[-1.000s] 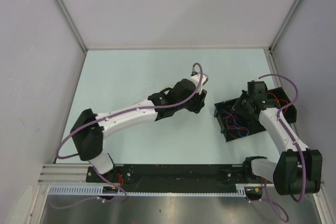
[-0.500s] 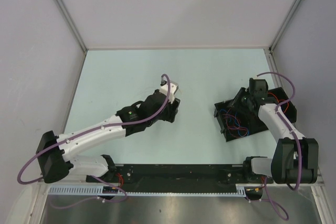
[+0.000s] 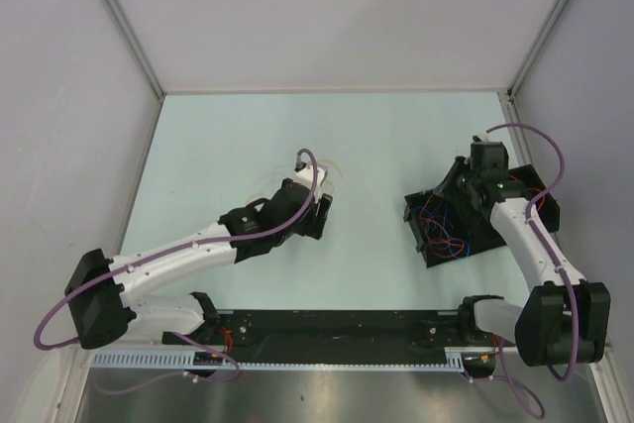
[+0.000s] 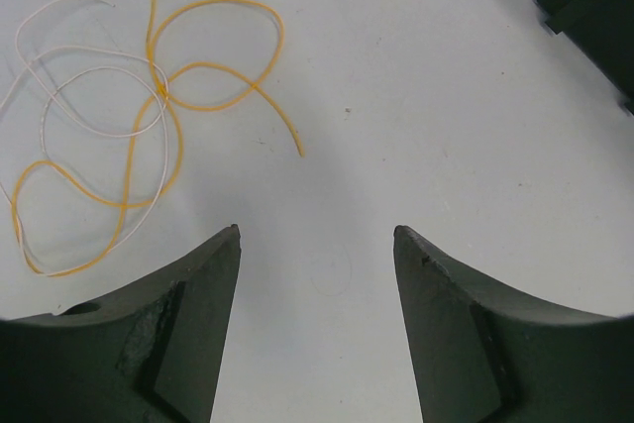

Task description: Untangle the cables

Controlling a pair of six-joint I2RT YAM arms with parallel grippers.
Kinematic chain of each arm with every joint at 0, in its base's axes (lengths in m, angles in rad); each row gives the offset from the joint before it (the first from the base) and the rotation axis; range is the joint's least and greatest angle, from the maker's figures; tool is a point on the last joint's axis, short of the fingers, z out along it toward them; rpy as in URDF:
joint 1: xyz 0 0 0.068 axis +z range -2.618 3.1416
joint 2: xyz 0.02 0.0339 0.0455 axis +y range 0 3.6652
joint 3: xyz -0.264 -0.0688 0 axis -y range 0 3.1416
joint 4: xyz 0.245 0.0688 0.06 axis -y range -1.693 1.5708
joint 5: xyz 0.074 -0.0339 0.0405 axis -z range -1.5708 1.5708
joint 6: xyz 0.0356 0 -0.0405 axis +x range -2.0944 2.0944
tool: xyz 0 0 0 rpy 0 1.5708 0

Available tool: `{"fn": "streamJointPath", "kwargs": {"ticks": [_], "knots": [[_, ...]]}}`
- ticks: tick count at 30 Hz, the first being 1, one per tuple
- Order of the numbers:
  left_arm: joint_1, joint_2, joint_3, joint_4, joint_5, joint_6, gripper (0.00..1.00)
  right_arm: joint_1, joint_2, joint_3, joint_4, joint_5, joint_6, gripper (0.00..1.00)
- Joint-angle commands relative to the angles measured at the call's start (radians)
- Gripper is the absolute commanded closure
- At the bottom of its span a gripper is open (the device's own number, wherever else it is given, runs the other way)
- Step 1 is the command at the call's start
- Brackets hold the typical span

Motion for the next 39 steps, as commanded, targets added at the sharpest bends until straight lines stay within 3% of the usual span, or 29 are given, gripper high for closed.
{"fn": "streamJointPath", "kwargs": {"ticks": [1, 5, 13, 21, 28, 36, 39], "knots": [[0.004, -0.038, -0.009, 0.012, -0.027, -0.022, 0.32, 0.030, 0.042, -0.031, 0.030, 0.029, 0.014, 0.86], [0.004, -0.050, -0.021, 0.008, -0.026, -0.031, 0.31, 0.045, 0.097, -0.039, 0.070, 0.026, 0.028, 0.91], [0.004, -0.066, -0.039, -0.002, -0.022, -0.042, 0.31, 0.064, 0.224, -0.034, 0.214, -0.061, 0.067, 0.92], [0.004, -0.075, -0.053, 0.000, -0.026, -0.052, 0.31, 0.071, 0.406, 0.085, 0.309, -0.139, 0.101, 0.95], [0.011, -0.023, -0.042, 0.027, -0.021, -0.040, 0.30, 0.088, 0.471, 0.153, 0.360, -0.153, 0.094, 0.94], [0.031, 0.062, 0.007, 0.038, -0.042, -0.032, 0.28, 0.079, 0.485, 0.221, 0.207, -0.117, 0.049, 0.89], [0.053, 0.086, 0.013, 0.041, -0.064, -0.048, 0.25, 0.081, 0.431, 0.221, 0.137, -0.078, 0.023, 0.78]]}}
